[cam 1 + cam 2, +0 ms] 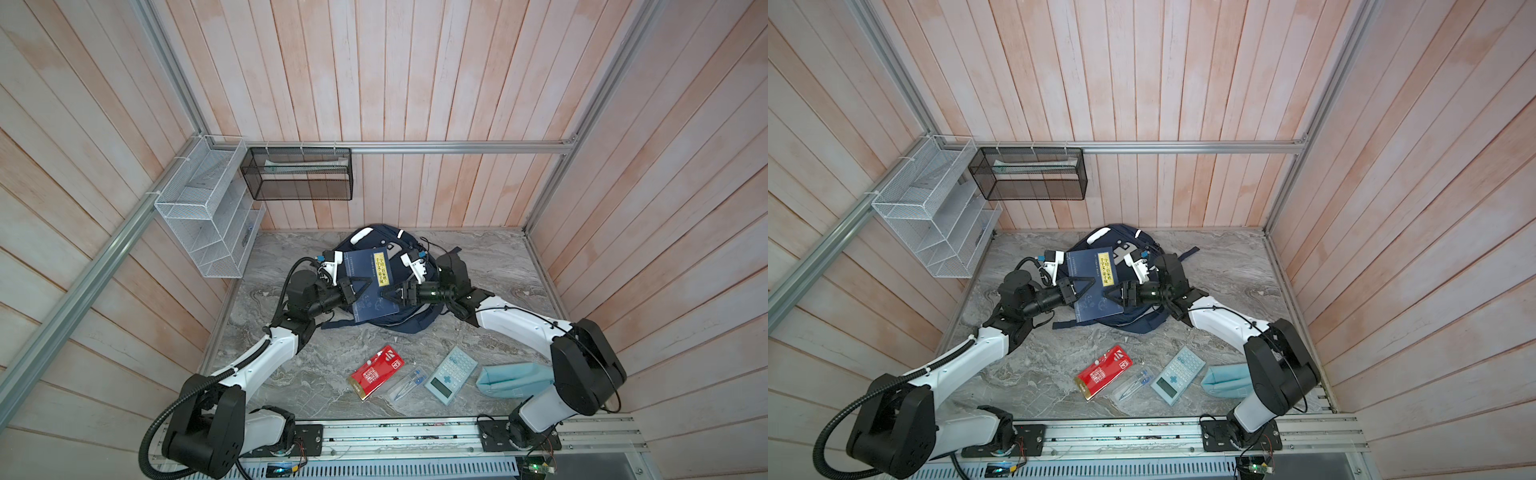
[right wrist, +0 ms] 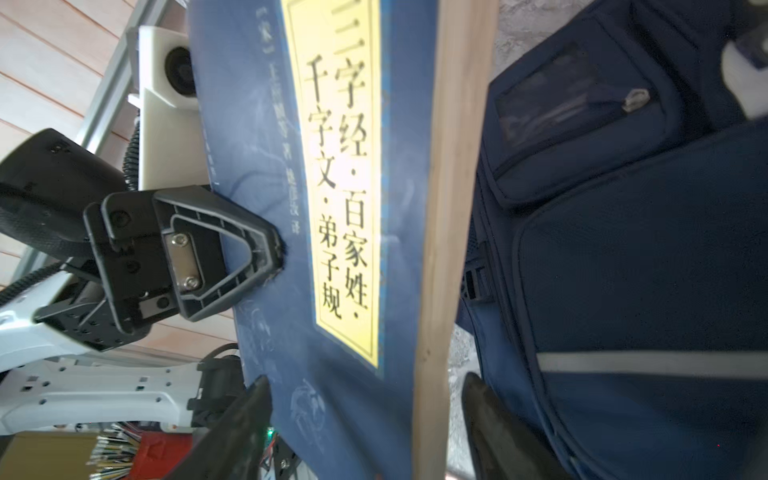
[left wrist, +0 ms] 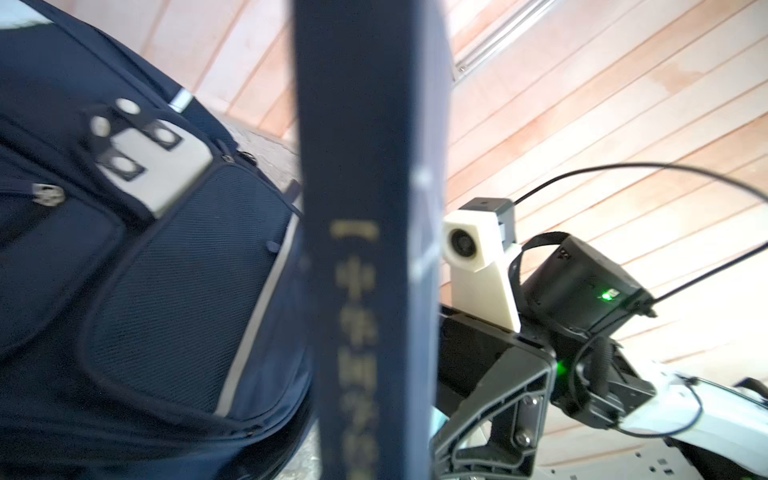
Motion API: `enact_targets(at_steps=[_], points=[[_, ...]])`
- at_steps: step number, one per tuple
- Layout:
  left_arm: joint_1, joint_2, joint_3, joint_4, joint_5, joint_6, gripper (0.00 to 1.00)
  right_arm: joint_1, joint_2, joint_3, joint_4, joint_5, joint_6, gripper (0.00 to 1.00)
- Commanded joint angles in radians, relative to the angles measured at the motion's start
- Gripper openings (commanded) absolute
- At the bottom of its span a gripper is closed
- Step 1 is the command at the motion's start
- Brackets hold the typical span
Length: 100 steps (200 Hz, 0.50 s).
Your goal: Pack the student bag
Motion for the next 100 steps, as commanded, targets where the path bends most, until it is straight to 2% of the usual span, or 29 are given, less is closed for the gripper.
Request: enact_targets(at_steps=[1, 21, 36, 42, 53, 59, 62, 68, 83, 100], points=[[-0.051, 0.079, 0.066, 0.205, 0.107, -0.073, 0.00, -0.034, -0.059, -0.058, 0.125, -0.063, 0.004, 0.77], [-0.096, 0.167, 0.122, 0.275, 0.146, -0.113, 0.00, -0.041, -0.113, -0.100, 0.148, -0.063, -0.022, 0.76], [-0.110, 0.231, 0.156, 0.328, 0.176, -0.145, 0.00, -0.083, -0.163, -0.162, 0.206, -0.049, 0.022, 0.72], [-0.112, 0.256, 0.167, 0.349, 0.190, -0.161, 0.00, -0.104, -0.180, -0.189, 0.234, -0.046, 0.041, 0.64], [-0.117, 0.302, 0.199, 0.364, 0.214, -0.174, 0.00, -0.139, -0.201, -0.228, 0.264, -0.042, 0.064, 0.45], [-0.122, 0.324, 0.219, 0.359, 0.227, -0.173, 0.07, -0.154, -0.211, -0.242, 0.275, -0.052, 0.068, 0.31], [-0.125, 0.336, 0.226, 0.355, 0.233, -0.171, 0.11, -0.163, -0.216, -0.246, 0.273, -0.058, 0.068, 0.20], [-0.128, 0.355, 0.249, 0.329, 0.243, -0.152, 0.25, -0.176, -0.228, -0.254, 0.263, -0.059, 0.058, 0.00], [-0.130, 0.387, 0.297, 0.195, 0.234, -0.063, 0.56, -0.206, -0.277, -0.275, 0.211, -0.019, 0.033, 0.00], [-0.135, 0.398, 0.367, -0.088, 0.093, 0.132, 0.78, -0.266, -0.368, -0.307, 0.132, 0.045, 0.034, 0.00]])
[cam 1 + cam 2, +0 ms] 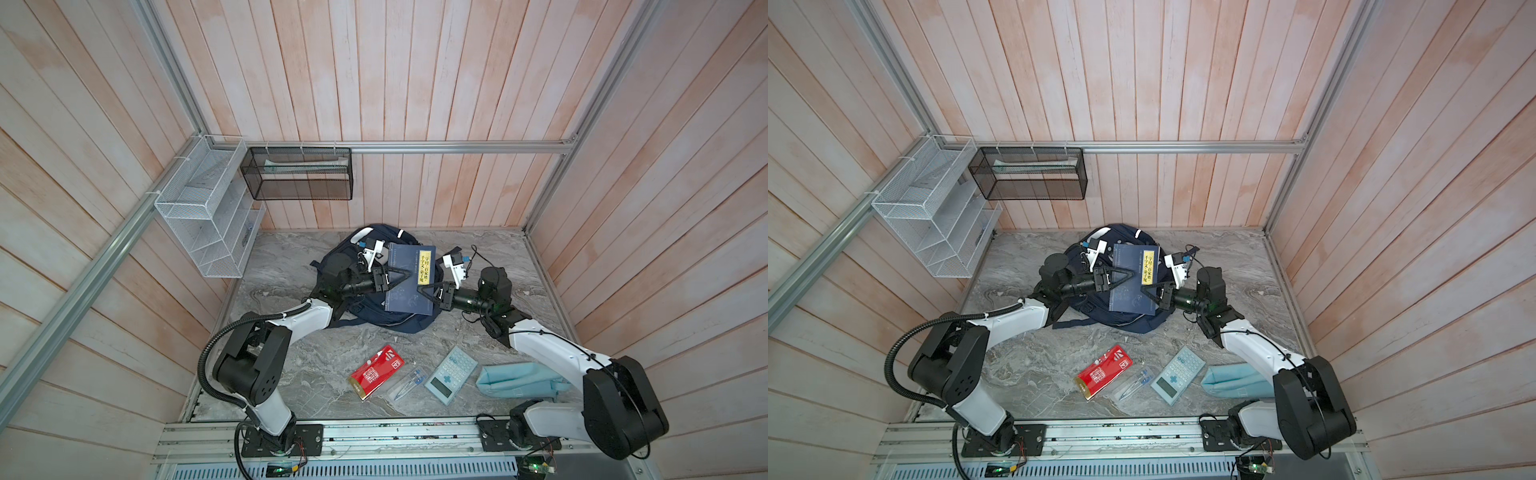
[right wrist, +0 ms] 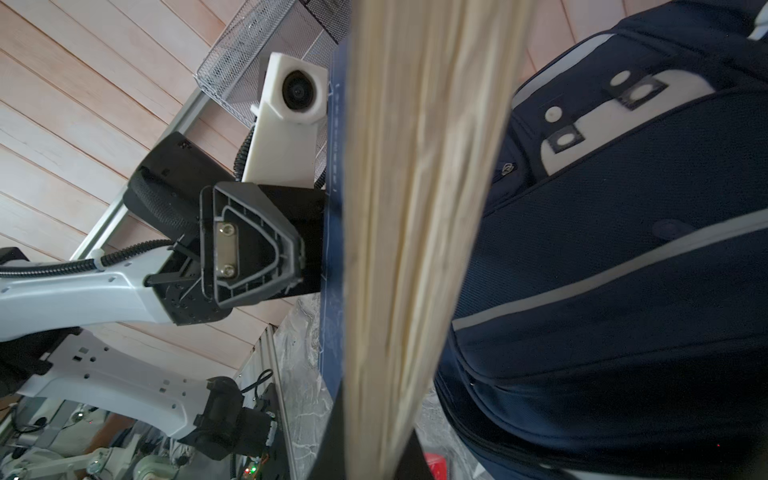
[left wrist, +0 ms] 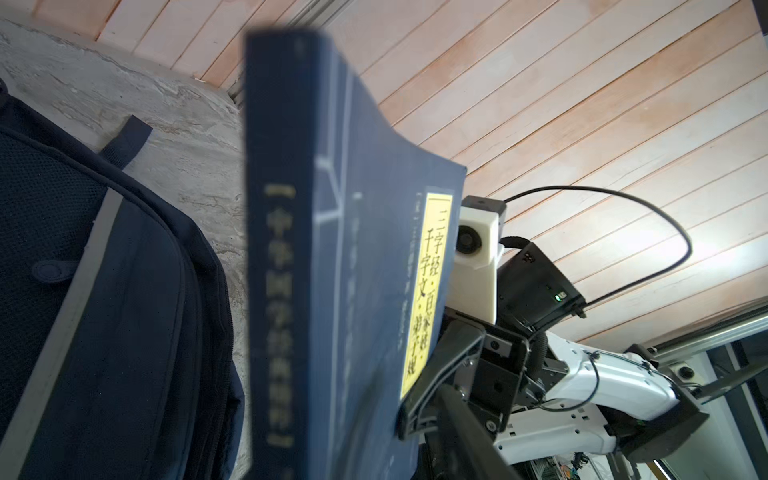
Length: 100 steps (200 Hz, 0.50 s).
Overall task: Pack the student bag
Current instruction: 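Carry the blue book with the right gripper while the left grips the backpack opening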
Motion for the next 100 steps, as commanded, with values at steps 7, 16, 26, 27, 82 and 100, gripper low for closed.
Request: enact_targets(at_steps=[7, 16, 26, 27, 82, 100], points=[[-0.020, 0.020, 0.130, -0.389, -0.191, 0.291, 0.83, -0.097, -0.160, -0.054, -0.073, 0.093, 0.007, 0.00], [-0.041, 0.048, 0.200, -0.553, -0.329, 0.401, 0.84, -0.143, -0.224, -0.089, -0.099, 0.155, 0.039, 0.00], [-0.070, 0.090, 0.274, -0.694, -0.436, 0.502, 0.84, -0.191, -0.297, -0.120, -0.140, 0.236, 0.056, 0.00], [-0.073, 0.095, 0.280, -0.704, -0.441, 0.507, 0.84, -0.196, -0.303, -0.121, -0.147, 0.240, 0.055, 0.00], [-0.214, 0.276, 0.465, -0.924, -0.846, 0.728, 0.80, -0.452, -0.439, -0.149, -0.344, 0.226, 0.030, 0.00], [-0.263, 0.334, 0.525, -0.976, -0.967, 0.777, 0.80, -0.469, -0.441, -0.158, -0.357, 0.213, 0.024, 0.00]])
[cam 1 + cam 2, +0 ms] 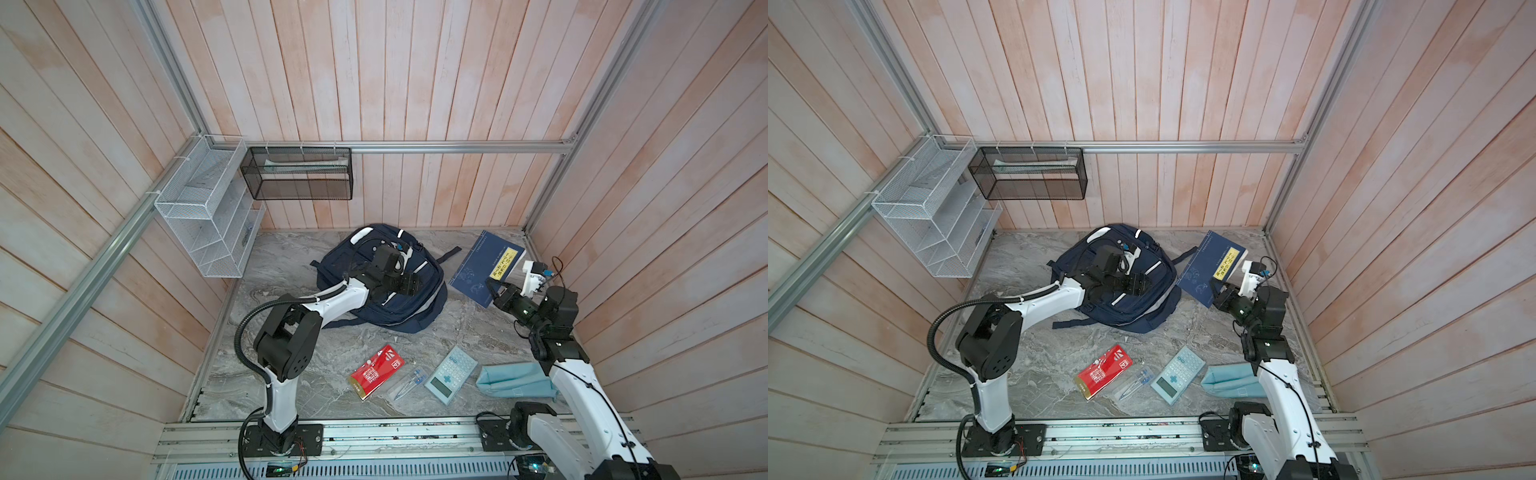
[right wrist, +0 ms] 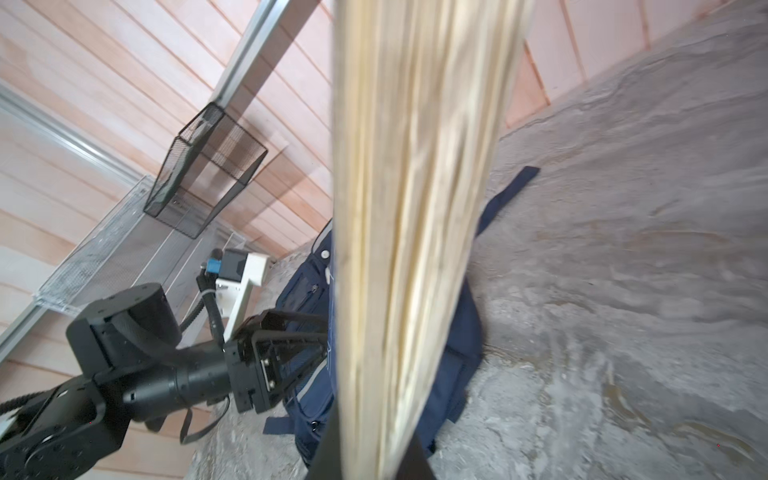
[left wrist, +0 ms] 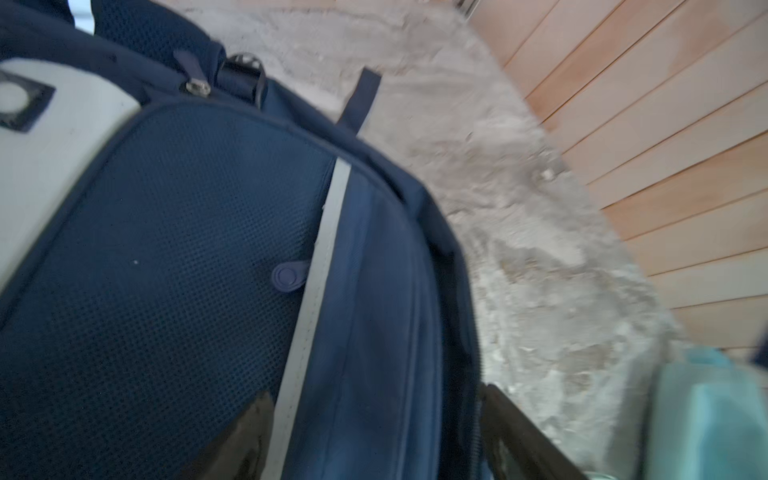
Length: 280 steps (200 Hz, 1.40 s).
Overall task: Pack the student bag
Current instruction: 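Carry the blue book with the right gripper while the left grips the backpack opening, then lower the blue book into the backpack and open the right gripper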
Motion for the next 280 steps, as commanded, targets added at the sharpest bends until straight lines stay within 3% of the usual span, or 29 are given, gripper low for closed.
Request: enact_targets(at_steps=[1, 25, 37, 51, 58, 76, 112, 138, 173, 189, 247, 263, 280], points=[[-0.056, 0.060, 0.075, -0.157, -0.261, 0.150, 0.80, -0.019, -0.016, -0.018, -0.055, -0.016, -0.009, 0.00], [-0.092, 0.117, 0.130, -0.196, -0.402, 0.160, 0.74, -0.019, -0.013, -0.049, -0.018, -0.046, 0.014, 0.00], [-0.098, 0.139, 0.167, -0.228, -0.461, 0.187, 0.48, -0.020, -0.009, -0.064, 0.003, -0.060, 0.026, 0.00], [-0.097, 0.126, 0.179, -0.234, -0.471, 0.188, 0.09, -0.016, 0.002, -0.092, 0.051, -0.088, 0.051, 0.00], [-0.098, 0.107, 0.177, -0.227, -0.457, 0.184, 0.00, -0.014, 0.009, -0.107, 0.074, -0.102, 0.070, 0.00], [-0.091, 0.045, 0.176, -0.220, -0.373, 0.172, 0.00, -0.003, 0.033, -0.138, 0.120, -0.119, 0.096, 0.00], [-0.013, -0.081, 0.194, -0.187, -0.059, 0.057, 0.00, 0.104, 0.094, -0.188, 0.256, -0.076, 0.169, 0.00], [0.020, -0.127, 0.264, -0.228, -0.062, 0.030, 0.00, 0.202, 0.188, -0.225, 0.521, -0.062, 0.327, 0.00], [0.025, -0.142, 0.337, -0.250, -0.012, 0.019, 0.00, 0.350, 0.413, -0.119, 0.625, 0.010, 0.306, 0.00], [0.027, -0.142, 0.338, -0.233, 0.036, 0.005, 0.00, 0.405, 0.556, -0.027, 0.717, -0.008, 0.303, 0.00], [0.099, -0.142, 0.270, -0.140, 0.190, -0.080, 0.00, 0.527, 1.078, 0.316, 0.882, 0.106, 0.422, 0.00], [0.099, -0.147, 0.244, -0.121, 0.195, -0.096, 0.00, 0.538, 1.170, 0.428, 0.831, 0.088, 0.416, 0.13], [0.100, -0.140, 0.219, -0.106, 0.208, -0.109, 0.00, 0.543, 1.181, 0.422, 0.852, 0.086, 0.432, 0.30]])
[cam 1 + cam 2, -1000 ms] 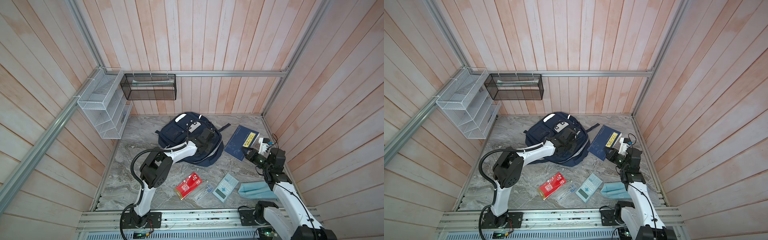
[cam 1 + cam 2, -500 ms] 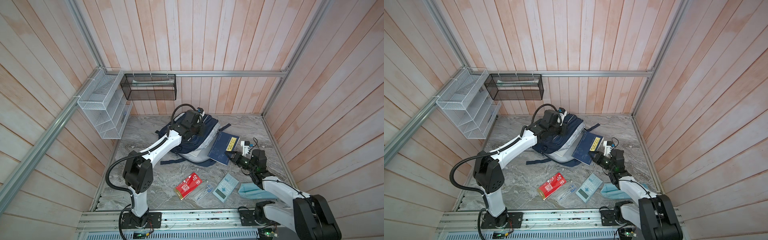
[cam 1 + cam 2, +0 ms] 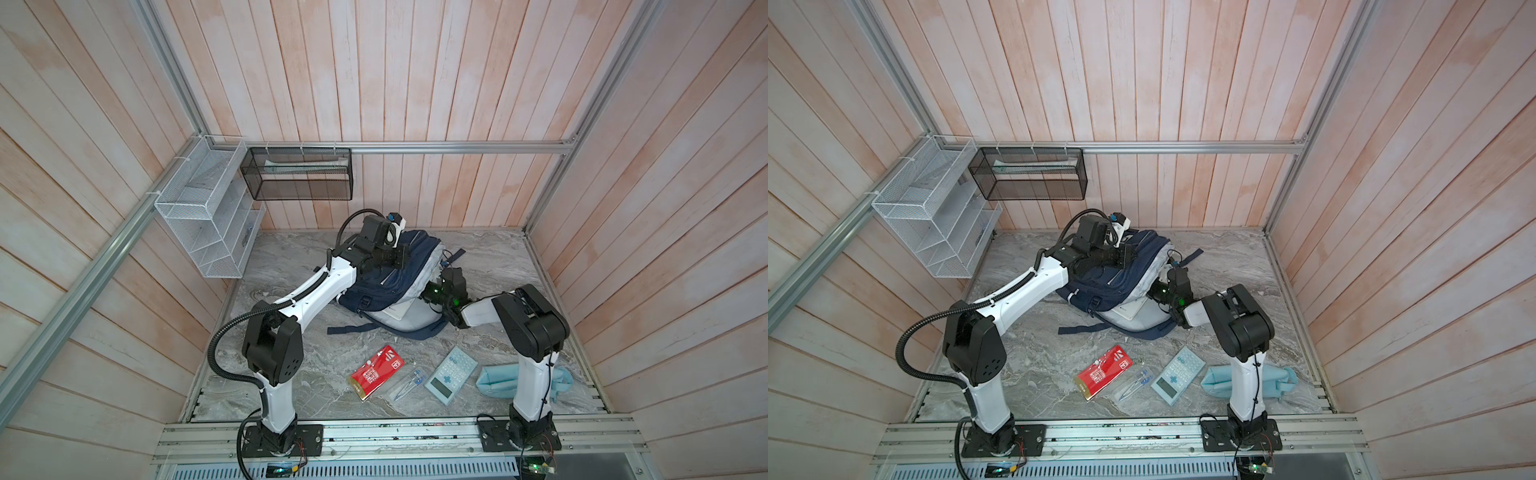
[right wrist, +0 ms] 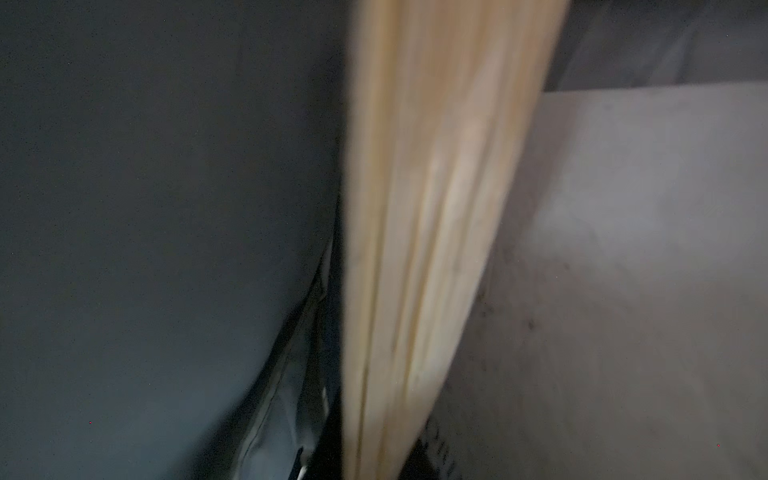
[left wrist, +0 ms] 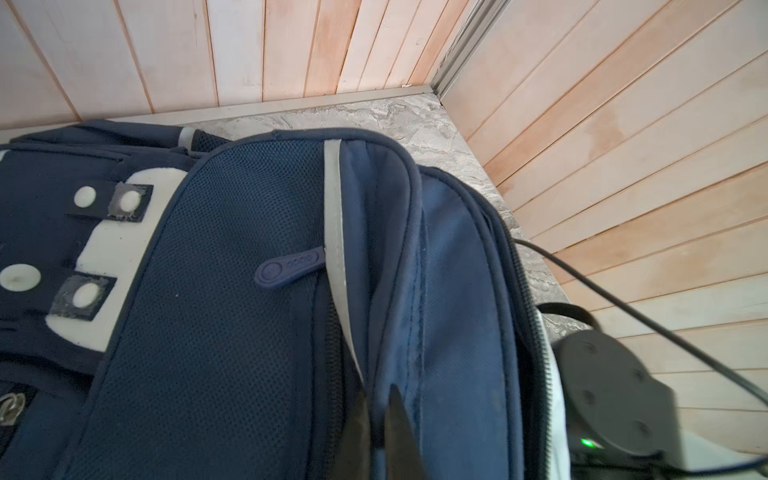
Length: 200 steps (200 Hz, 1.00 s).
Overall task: Pack the student bag
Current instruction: 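Lower the blue book into the backpack and open the right gripper, then withdraw the right gripper to the backpack's near side while the left holds its edge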
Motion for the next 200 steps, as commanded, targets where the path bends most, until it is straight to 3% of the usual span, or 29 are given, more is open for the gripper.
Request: enact_targets(at_steps=[1, 19, 34, 63, 85, 92, 106, 139, 169, 200], points=[[0.002, -0.036, -0.028, 0.128, 0.060, -0.040, 0.00, 0.011, 0.001, 0.026, 0.085, 0.013, 0.021, 0.31], [0.007, -0.024, -0.060, 0.150, 0.080, -0.055, 0.00, 0.008, -0.072, -0.033, 0.033, 0.024, -0.036, 0.44], [0.015, -0.019, -0.088, 0.183, 0.087, -0.078, 0.00, 0.002, -0.156, -0.089, -0.039, 0.001, -0.119, 0.48], [0.018, 0.008, -0.098, 0.214, 0.074, -0.095, 0.00, -0.016, -0.364, -0.213, -0.270, 0.066, -0.272, 0.50], [0.017, 0.023, -0.114, 0.255, 0.082, -0.125, 0.00, -0.018, -0.504, -0.347, -0.318, 0.114, -0.273, 0.52], [0.017, 0.024, -0.123, 0.268, 0.086, -0.130, 0.06, -0.021, -0.543, -0.379, -0.338, 0.106, -0.276, 0.53], [0.017, 0.025, -0.146, 0.295, 0.089, -0.147, 0.07, -0.018, -0.636, -0.441, -0.400, 0.132, -0.290, 0.53], [0.017, 0.031, -0.203, 0.353, 0.114, -0.182, 0.07, 0.034, -0.858, -0.500, -0.648, 0.295, -0.381, 0.59], [0.030, -0.016, -0.294, 0.422, 0.125, -0.223, 0.31, 0.154, -0.955, -0.511, -0.740, 0.447, -0.436, 0.65], [0.097, -0.123, -0.468, 0.554, 0.219, -0.324, 0.68, 0.312, -0.932, -0.529, -0.645, 0.523, -0.400, 0.66]])
